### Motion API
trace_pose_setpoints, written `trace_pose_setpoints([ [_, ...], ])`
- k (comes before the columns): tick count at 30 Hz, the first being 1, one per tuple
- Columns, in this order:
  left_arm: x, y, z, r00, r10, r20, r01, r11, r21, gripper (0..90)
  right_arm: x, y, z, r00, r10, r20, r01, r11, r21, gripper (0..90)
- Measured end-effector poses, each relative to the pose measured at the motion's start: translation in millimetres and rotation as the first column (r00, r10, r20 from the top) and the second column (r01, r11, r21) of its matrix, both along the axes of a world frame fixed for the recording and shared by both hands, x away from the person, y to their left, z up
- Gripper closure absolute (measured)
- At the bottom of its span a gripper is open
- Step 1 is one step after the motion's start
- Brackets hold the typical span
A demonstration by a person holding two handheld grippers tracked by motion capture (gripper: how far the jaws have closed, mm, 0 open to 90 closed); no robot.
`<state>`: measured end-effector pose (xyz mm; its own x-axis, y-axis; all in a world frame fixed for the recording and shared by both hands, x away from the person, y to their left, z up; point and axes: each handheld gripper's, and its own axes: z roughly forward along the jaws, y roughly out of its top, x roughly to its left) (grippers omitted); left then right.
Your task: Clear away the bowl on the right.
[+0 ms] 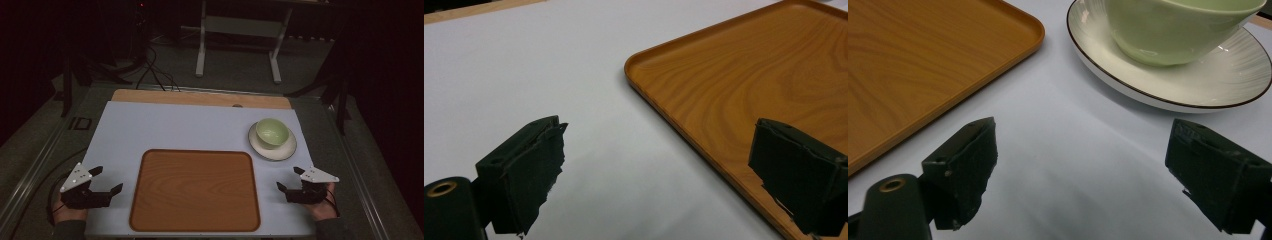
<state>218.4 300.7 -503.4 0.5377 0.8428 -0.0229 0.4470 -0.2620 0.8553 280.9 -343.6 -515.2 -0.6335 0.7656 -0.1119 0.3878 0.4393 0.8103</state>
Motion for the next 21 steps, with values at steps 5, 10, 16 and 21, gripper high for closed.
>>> trace_pose_setpoints([
  [5, 0.0, 0.3, 0.0, 1.0, 0.003, 0.001, -0.003, 1.0, 0.0, 7.3, 0.3, 2.3, 0.6, 1.0, 0.001, 0.005, -0.001, 1.0, -0.005, 13.0],
  [10, 0.7, 0.4, -0.5, 1.0, 0.009, 0.0, -0.009, 0.9999, -0.004, 7.3, 0.3, 4.1, 0.8, 1.0, 0.001, 0.003, -0.001, 1.0, -0.009, 13.1],
  [16, 0.7, 0.2, -0.7, 0.9999, 0.015, 0.002, -0.015, 0.9999, -0.002, 7.3, 1.1, 7.7, 1.8, 1.0, 0.002, 0.006, -0.001, 0.9998, -0.021, 13.1],
  [21, 0.4, 0.6, -0.7, 0.9998, 0.021, 0.003, -0.021, 0.9998, -0.003, 7.3, 3.2, 12.7, 5.6, 0.9999, 0.011, 0.007, -0.011, 0.9995, -0.031, 13.1],
])
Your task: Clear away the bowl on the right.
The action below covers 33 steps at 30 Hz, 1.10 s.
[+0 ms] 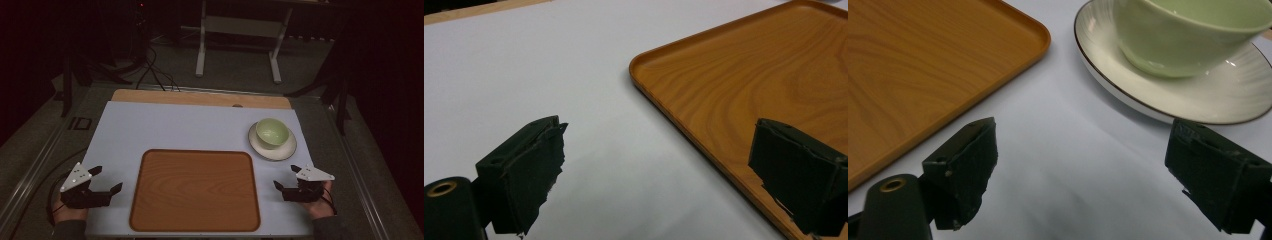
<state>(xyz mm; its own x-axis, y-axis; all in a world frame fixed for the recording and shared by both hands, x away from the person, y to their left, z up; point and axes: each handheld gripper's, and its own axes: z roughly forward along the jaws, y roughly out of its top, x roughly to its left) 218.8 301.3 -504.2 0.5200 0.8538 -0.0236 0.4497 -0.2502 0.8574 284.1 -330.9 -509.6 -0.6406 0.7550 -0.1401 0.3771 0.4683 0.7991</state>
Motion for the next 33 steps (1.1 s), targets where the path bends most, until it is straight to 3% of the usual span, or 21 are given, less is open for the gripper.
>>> trace_pose_setpoints([
  [2, -0.2, 0.4, 0.0, 1.0, 0.002, -0.001, -0.002, 1.0, 0.001, 7.3, 4.0, 6.1, 3.5, 0.9999, 0.015, 0.008, -0.015, 0.9996, -0.025, 13.1],
  [17, -0.4, 1.4, -0.2, 1.0, 0.008, 0.001, -0.008, 1.0, -0.004, 7.3, 33.2, 31.7, 18.6, 0.9976, 0.059, 0.036, -0.056, 0.9961, -0.068, 13.4],
  [26, -0.2, 1.5, -0.5, 0.9999, 0.011, -0.002, -0.011, 0.9999, -0.001, 7.3, 49.1, 36.6, 23.6, 0.9976, 0.044, 0.053, -0.041, 0.9975, -0.058, 16.5],
  [33, -0.5, 2.3, -0.7, 0.9998, 0.018, -0.001, -0.018, 0.9998, -0.003, 7.3, 58.7, 39.4, 24.1, 0.997, 0.043, 0.065, -0.04, 0.9981, -0.046, 25.8],
])
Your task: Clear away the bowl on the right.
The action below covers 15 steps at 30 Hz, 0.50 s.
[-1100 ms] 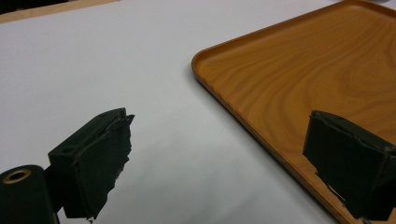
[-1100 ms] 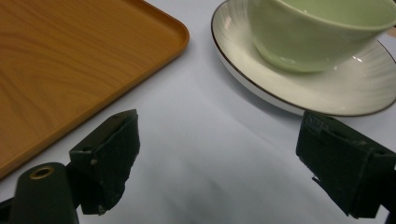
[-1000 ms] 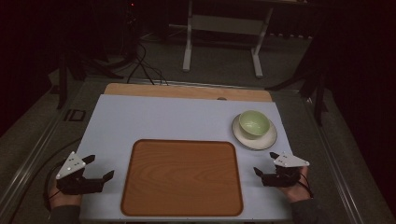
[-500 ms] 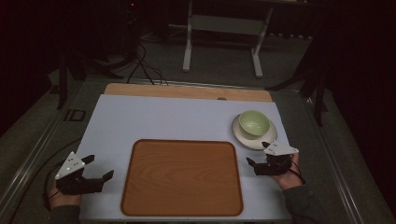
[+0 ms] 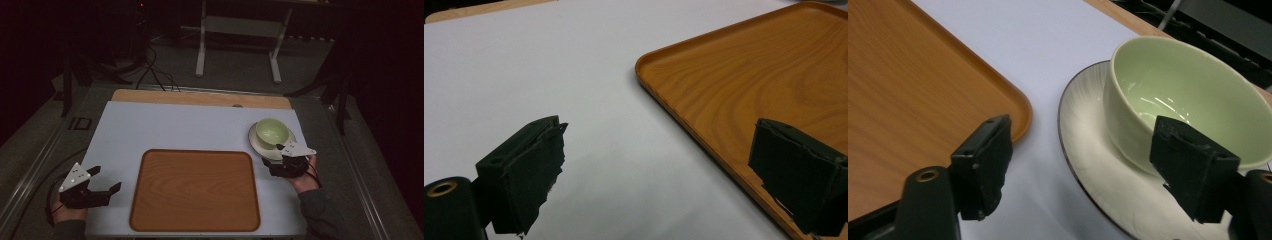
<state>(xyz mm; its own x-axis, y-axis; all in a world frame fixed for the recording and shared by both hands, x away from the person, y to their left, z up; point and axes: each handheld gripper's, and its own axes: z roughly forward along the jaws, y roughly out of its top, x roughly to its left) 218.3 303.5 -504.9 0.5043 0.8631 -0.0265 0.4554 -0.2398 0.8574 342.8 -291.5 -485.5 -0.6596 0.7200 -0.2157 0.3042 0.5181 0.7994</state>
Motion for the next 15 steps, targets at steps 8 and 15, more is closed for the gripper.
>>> trace_pose_setpoints([
  [8, 0.0, 0.1, -0.1, 1.0, 0.001, 0.0, -0.001, 1.0, -0.001, 7.3, 12.3, 5.4, 3.7, 0.9999, 0.002, 0.014, -0.002, 1.0, 0.008, 35.5],
  [15, -0.2, 0.2, 0.0, 1.0, 0.001, 0.002, -0.001, 1.0, -0.003, 7.3, 26.6, 12.1, 6.8, 0.9996, -0.022, 0.017, 0.022, 0.9997, -0.003, 33.7],
])
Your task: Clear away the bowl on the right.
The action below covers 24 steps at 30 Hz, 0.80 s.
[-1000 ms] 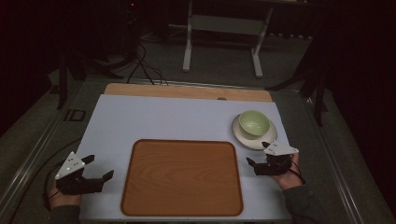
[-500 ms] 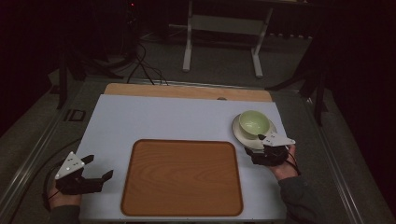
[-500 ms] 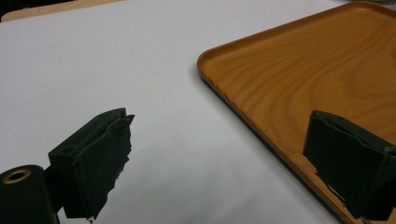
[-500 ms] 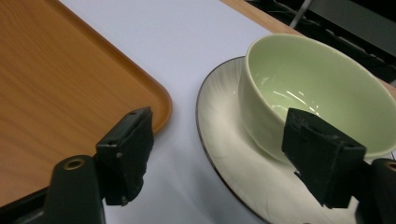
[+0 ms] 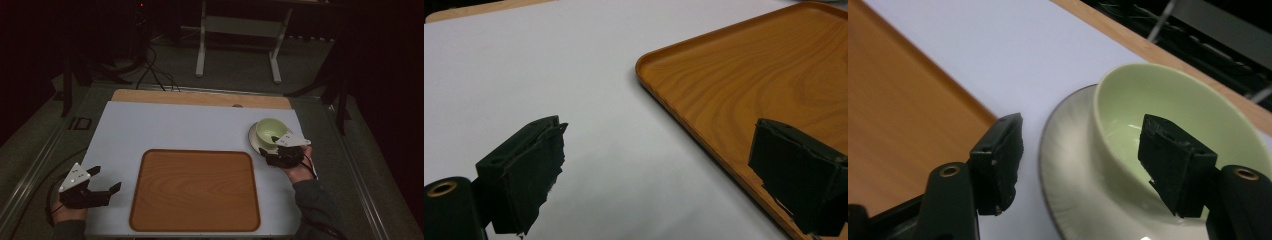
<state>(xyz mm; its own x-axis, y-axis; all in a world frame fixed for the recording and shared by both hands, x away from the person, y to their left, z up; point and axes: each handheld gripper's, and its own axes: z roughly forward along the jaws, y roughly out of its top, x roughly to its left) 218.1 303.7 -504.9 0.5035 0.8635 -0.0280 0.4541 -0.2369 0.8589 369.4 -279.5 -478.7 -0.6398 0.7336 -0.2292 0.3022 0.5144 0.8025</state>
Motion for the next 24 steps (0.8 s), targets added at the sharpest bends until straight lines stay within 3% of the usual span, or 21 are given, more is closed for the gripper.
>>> trace_pose_setpoints([
  [10, 0.2, 0.5, -0.3, 1.0, 0.0, 0.0, 0.0, 1.0, -0.002, 7.3, 15.5, 7.6, 3.6, 0.9998, -0.017, 0.012, 0.017, 0.9999, -0.001, 32.5],
  [18, 0.3, 0.4, -0.4, 1.0, 0.003, 0.001, -0.003, 1.0, -0.004, 7.3, 25.4, 6.3, -0.4, 0.9999, -0.015, -0.004, 0.015, 0.9999, -0.003, 41.9],
  [24, 0.3, 0.7, -0.5, 1.0, 0.004, 0.0, -0.004, 1.0, -0.003, 7.3, 30.0, 8.7, -5.4, 0.9994, -0.03, -0.019, 0.03, 0.9995, -0.011, 55.8],
])
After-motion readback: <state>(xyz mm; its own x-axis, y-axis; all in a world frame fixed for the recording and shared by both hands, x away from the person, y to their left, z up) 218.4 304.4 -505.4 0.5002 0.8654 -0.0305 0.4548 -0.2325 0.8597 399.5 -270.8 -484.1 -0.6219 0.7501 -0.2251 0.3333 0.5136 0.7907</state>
